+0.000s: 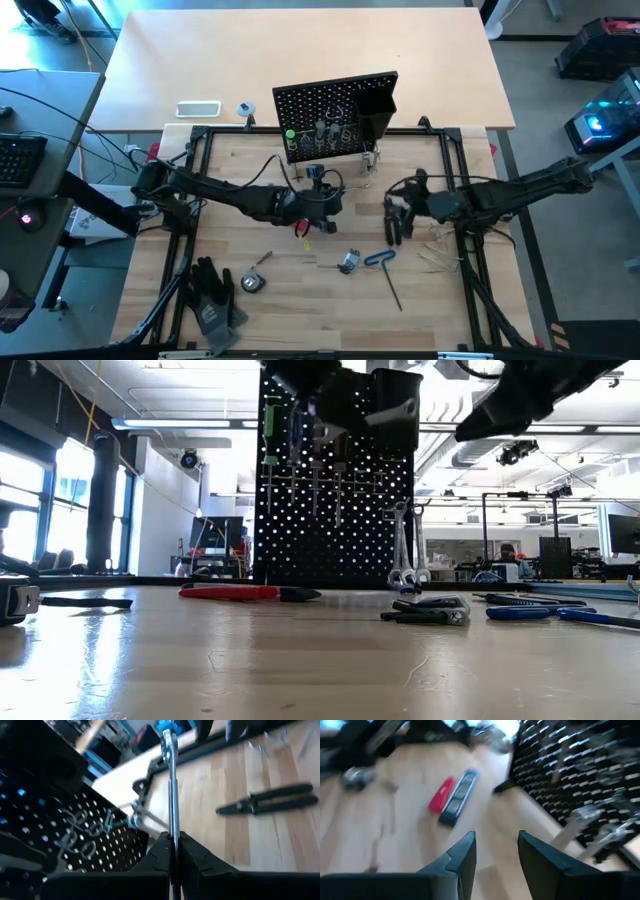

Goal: Hang tools onto peg board
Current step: Hang the wrench onto the pegboard

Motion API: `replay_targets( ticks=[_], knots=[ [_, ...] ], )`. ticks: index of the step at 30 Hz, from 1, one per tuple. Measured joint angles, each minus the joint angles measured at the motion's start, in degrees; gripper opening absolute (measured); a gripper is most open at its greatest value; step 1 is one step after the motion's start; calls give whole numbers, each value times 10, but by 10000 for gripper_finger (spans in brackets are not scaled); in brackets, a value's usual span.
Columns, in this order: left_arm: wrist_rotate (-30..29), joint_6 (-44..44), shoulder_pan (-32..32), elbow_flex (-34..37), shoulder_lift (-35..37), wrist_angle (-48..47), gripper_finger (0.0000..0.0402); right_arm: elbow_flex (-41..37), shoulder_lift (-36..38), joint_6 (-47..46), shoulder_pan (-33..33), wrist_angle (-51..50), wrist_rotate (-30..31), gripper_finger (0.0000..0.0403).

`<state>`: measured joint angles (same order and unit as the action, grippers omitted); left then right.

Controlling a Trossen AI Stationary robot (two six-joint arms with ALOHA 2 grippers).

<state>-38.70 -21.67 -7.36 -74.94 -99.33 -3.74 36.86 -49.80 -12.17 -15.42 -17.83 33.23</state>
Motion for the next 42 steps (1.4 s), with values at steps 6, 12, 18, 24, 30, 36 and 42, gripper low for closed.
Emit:
replay_targets(
  ticks=[6, 12, 18, 24, 30, 36, 42],
  knots=[
    [15, -20, -2, 0, 0, 86, 1, -51, 4, 60, -24, 234, 17, 133],
    [28, -50, -1, 0, 0, 135, 1, -137, -4, 63, -34, 443, 41, 115],
    [193, -11, 8, 0, 0, 161, 1, -206, -21, 140, -52, 592, 14, 108],
    [366, 35, 23, 0, 0, 164, 1, -225, -20, 254, -89, 652, -24, 107],
    [459, 78, 32, 0, 0, 196, 1, -213, -20, 332, -118, 662, -56, 107],
    [601, 135, 52, 0, 0, 249, 2, -193, -20, 373, -124, 663, -100, 107],
    [597, 137, 55, 0, -2, 252, 2, -161, -21, 392, -124, 658, -128, 107]
  ],
)
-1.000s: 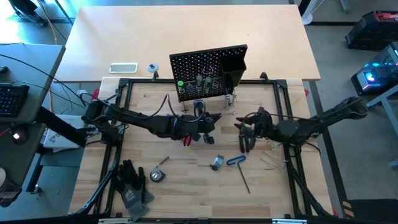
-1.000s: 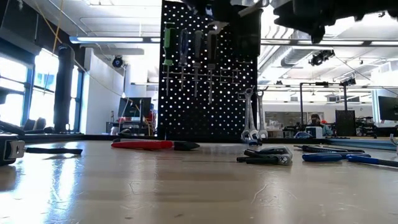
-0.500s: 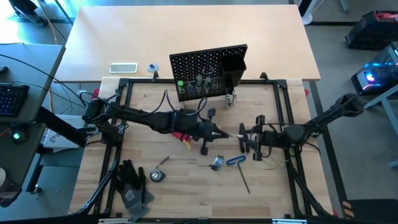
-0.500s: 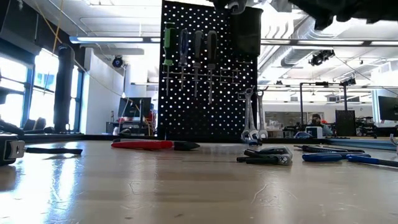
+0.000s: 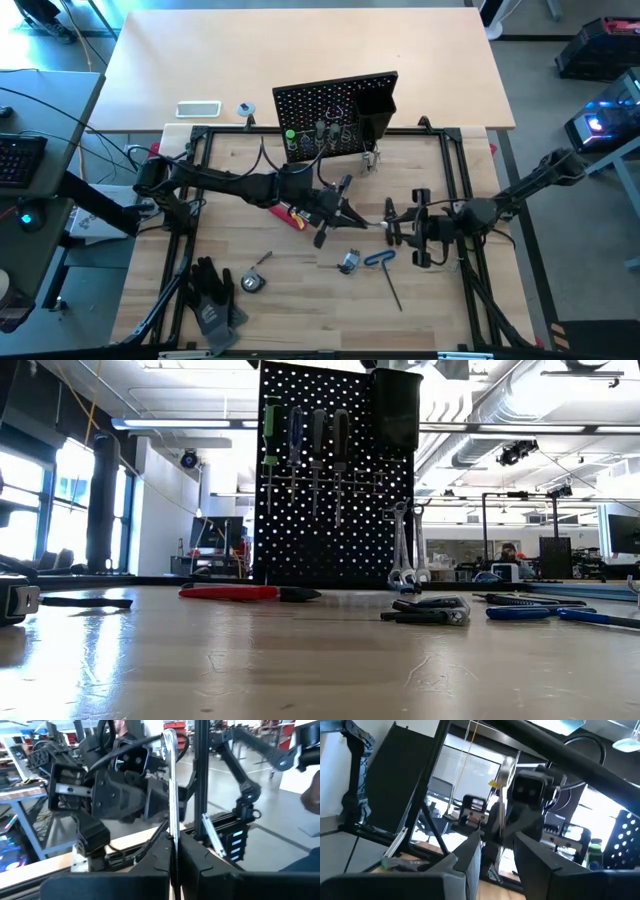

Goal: Hang tools onto peg board
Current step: Hang the wrench onto the pegboard

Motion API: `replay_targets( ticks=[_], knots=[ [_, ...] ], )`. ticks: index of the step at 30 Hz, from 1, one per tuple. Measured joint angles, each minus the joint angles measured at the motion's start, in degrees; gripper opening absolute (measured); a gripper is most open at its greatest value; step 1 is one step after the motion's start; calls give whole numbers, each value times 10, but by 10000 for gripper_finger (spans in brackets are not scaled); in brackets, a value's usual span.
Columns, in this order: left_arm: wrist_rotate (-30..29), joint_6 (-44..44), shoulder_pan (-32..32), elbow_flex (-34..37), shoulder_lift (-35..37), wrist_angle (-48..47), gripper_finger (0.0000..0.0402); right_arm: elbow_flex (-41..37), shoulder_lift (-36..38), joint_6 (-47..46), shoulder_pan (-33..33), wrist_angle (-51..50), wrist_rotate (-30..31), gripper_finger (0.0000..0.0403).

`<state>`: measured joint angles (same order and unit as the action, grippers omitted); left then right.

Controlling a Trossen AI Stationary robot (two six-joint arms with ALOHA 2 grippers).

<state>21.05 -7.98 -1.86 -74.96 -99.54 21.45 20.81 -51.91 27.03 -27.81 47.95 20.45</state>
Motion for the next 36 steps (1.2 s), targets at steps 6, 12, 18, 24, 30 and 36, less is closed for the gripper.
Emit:
replay_targets(
  ticks=[6, 12, 18, 24, 30, 36],
  knots=[
    [-65, -34, -9, 0, -2, -4, 3, 31, -36, 15, 1, -1, 5, 107],
    [-94, -61, -21, 0, -6, 13, 4, 74, -94, 15, 19, -1, 6, 107],
    [-98, -60, -25, -1, -13, 15, 5, 106, -126, 24, 28, -5, 3, 107],
    [-113, -71, -32, -2, -13, 17, 5, 118, -132, 15, 27, -7, 19, 91],
    [-115, -71, -32, -1, -14, -2, 5, 118, -131, 19, 16, -20, 59, 67],
    [-156, -81, -37, -1, -14, -7, 5, 118, -130, 15, 27, -21, 54, 54]
  ],
)
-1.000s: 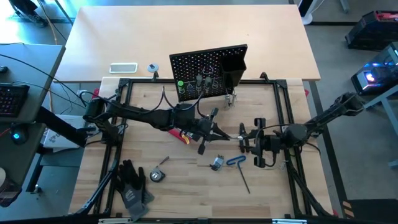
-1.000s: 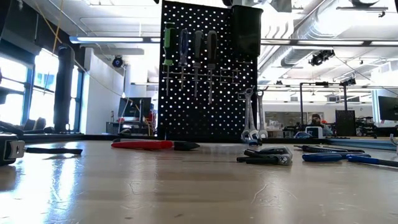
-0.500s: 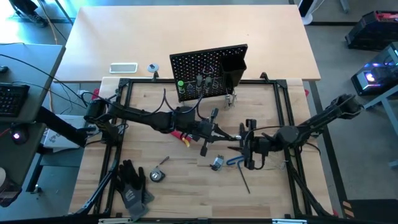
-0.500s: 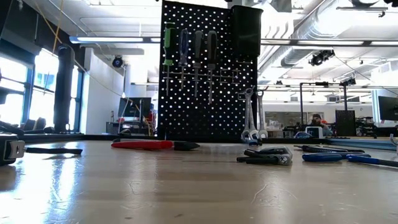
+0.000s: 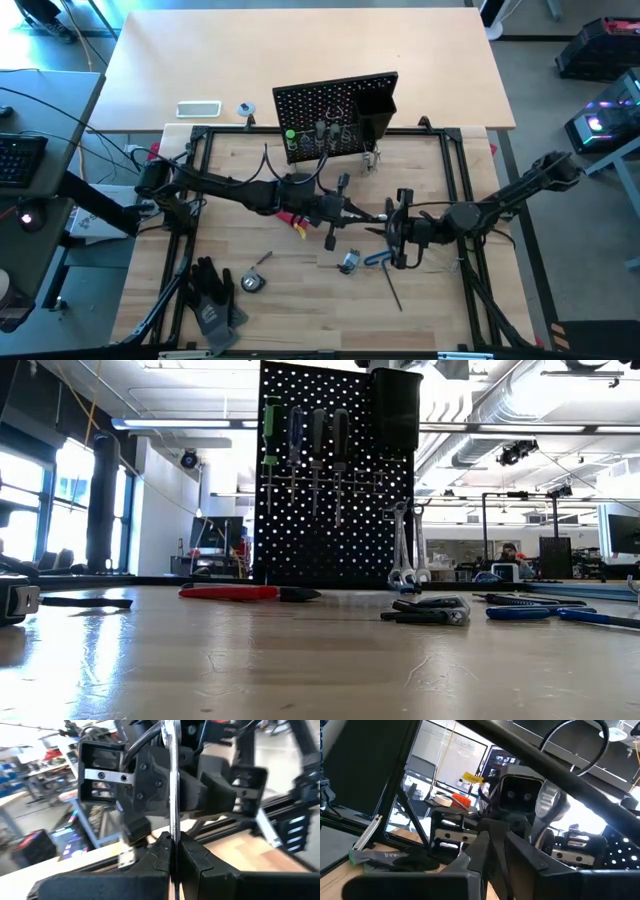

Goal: Hang tools onto peg board
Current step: Hang the wrench onto the pegboard

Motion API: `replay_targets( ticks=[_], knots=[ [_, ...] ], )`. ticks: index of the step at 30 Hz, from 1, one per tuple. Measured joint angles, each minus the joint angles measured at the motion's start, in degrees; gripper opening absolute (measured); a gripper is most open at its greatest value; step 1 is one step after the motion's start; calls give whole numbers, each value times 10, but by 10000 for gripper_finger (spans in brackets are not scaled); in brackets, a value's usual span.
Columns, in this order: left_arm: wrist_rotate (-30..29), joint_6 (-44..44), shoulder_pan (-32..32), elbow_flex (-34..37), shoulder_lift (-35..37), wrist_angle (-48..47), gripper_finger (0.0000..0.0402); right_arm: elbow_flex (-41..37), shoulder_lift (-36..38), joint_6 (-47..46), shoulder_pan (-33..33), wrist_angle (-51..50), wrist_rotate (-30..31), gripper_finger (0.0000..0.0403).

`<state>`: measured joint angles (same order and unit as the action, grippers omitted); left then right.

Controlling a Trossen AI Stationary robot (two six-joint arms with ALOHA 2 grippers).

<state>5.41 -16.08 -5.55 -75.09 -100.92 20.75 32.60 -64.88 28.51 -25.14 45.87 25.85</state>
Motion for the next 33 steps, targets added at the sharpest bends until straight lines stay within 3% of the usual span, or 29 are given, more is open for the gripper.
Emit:
replay_targets(
  ticks=[4, 10, 16, 22, 28, 33],
  knots=[
    [-75, -34, -8, 1, -1, -7, 5, 0, 0, -13, -4, -12, 32, 53],
    [-239, -128, -35, 2, -3, -1, 5, 1, 0, -15, -31, -10, 155, 53],
    [-353, -200, -56, 2, -3, 27, 5, 1, 1, -76, -28, -6, 171, 52],
    [-427, -255, -68, 2, -3, 53, 5, 1, 0, -152, -20, -17, 232, 52],
    [-474, -286, -73, 2, -5, 63, 5, 1, 0, -160, -4, -8, 193, 56],
    [-490, -307, -74, 2, -14, 72, 5, 1, 0, -171, 19, -5, 178, 101]
  ],
)
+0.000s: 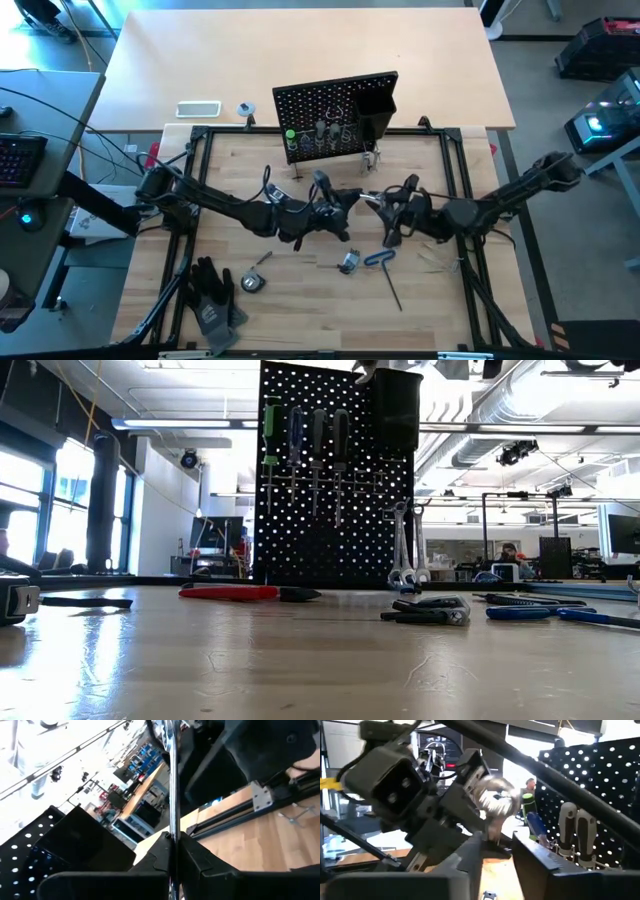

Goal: Hang tools onto peg board
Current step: Hang the wrench onto the pegboard

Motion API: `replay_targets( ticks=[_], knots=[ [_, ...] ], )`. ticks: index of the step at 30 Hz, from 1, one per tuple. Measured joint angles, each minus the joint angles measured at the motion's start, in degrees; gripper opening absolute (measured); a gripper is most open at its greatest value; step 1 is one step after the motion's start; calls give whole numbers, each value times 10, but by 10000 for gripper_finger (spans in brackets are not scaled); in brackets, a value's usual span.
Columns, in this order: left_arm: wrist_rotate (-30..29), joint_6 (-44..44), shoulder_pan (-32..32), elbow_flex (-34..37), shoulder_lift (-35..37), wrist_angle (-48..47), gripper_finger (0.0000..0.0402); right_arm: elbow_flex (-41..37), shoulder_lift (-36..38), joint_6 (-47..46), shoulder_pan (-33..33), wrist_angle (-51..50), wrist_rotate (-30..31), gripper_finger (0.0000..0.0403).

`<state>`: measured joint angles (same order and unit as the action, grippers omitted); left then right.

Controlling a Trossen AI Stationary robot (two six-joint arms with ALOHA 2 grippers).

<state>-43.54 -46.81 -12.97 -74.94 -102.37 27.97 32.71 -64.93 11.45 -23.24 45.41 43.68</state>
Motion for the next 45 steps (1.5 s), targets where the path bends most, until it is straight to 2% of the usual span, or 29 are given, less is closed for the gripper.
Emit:
replay_targets(
  ticks=[4, 8, 15, 23, 29, 40, 45],
  knots=[
    [-8, -24, 0, 0, -2, 22, 5, 0, 0, -7, 19, 14, -21, 147],
    [-22, -49, 0, 0, -3, 36, 5, -1, 0, -8, 39, 32, -45, 171],
    [-23, -90, 9, 0, -3, 65, 5, -1, -33, -7, 71, 101, -86, 172],
    [-31, -105, 21, 0, -3, 59, 5, -1, -96, 37, 83, 232, -68, 170],
    [-31, -118, 21, 0, -3, 58, 5, -1, -112, 49, 92, 269, -50, 140],
    [-37, -125, 26, 0, -3, 59, 5, 17, -112, 42, 109, 238, -80, 38],
    [-38, -131, 26, -1, -1, 49, 8, 30, -112, 69, 109, 218, -77, 30]
  ],
)
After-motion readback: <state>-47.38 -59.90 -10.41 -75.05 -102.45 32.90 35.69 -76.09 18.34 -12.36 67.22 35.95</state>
